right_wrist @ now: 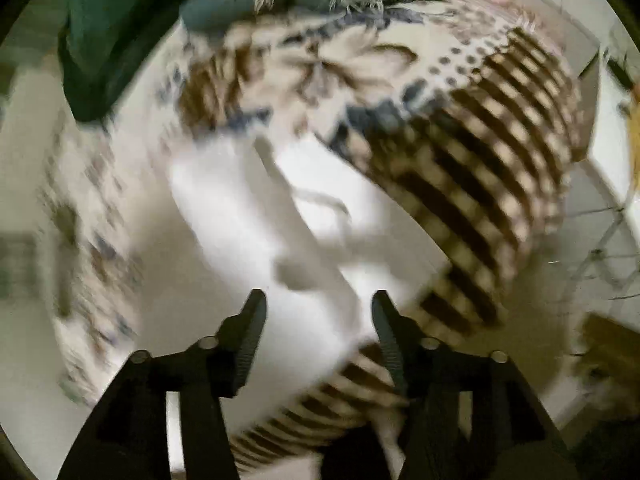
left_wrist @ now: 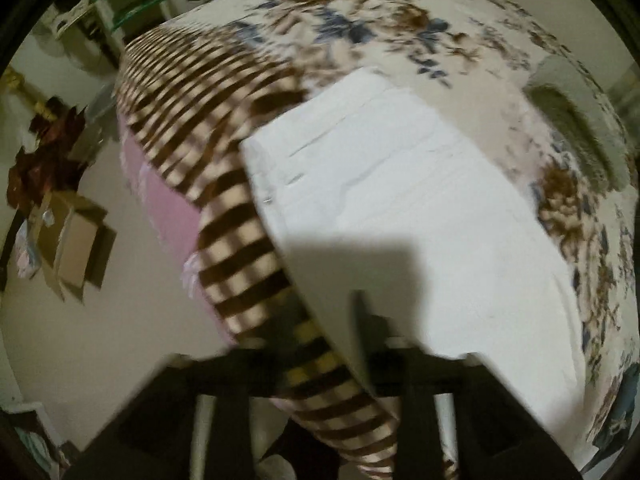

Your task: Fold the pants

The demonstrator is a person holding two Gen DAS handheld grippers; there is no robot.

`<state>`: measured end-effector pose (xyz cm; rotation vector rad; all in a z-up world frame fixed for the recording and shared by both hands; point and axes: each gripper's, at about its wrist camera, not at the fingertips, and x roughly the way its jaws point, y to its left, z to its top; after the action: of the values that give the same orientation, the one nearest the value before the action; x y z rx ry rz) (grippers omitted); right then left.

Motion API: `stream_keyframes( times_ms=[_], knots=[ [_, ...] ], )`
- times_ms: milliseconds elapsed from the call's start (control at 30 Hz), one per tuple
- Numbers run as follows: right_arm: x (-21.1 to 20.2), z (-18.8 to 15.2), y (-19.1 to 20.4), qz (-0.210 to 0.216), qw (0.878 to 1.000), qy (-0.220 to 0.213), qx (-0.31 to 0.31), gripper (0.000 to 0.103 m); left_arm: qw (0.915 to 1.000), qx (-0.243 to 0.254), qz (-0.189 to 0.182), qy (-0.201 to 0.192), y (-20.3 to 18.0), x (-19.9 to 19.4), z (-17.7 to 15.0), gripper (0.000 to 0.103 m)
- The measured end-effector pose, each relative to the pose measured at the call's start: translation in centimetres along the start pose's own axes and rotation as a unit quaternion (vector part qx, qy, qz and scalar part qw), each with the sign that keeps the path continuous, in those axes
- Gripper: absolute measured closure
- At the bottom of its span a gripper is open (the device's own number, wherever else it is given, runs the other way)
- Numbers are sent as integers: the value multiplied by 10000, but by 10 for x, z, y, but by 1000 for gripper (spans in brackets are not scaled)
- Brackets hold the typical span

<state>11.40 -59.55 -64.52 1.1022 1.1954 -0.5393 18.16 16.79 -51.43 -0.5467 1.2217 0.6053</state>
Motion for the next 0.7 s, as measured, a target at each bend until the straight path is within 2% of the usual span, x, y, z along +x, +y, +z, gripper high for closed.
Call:
stream_keyframes(
  times_ms=[33,67,133,200,300,367,433,467,500,533,600,700],
  knots=[
    [5,11,-14,150,9986,84,491,44,10000,21,-83,10,-2,2,1,41],
    [8,16,-28,271,9951,133,943,44,9998,53,-181,17,-10,1,0,39],
    [13,16,-53,682,9835,205,1662,44,9993,188,-328,81,-20,4,-8,39],
    [15,8,-65,842,9782,127,1896,44,9976,475,-459,202,-47,4,-18,38],
    [15,1,-65,784,9861,-186,1451,44,9915,1184,-450,289,-97,4,-46,38],
    [23,-1,-52,557,9926,-268,1047,45,9852,1626,-448,299,-127,5,-66,38],
    [38,-2,-35,389,9964,-277,703,47,9751,2145,-422,373,-159,12,-91,38],
    [45,0,-26,219,9984,-257,463,68,9707,2333,-398,410,-169,15,-101,38],
    [50,-3,-17,-71,9994,-261,193,83,9670,2488,-345,439,-177,19,-108,38],
    [48,-8,-9,-412,9983,-389,-110,92,9623,2666,-279,459,-186,24,-117,38],
    [26,-15,-7,-595,9944,-830,-253,96,9555,2902,-172,498,-195,30,-126,38],
    [-17,-16,-30,-546,9891,-1356,156,97,9515,3007,-94,640,-197,41,-134,38]
  ],
)
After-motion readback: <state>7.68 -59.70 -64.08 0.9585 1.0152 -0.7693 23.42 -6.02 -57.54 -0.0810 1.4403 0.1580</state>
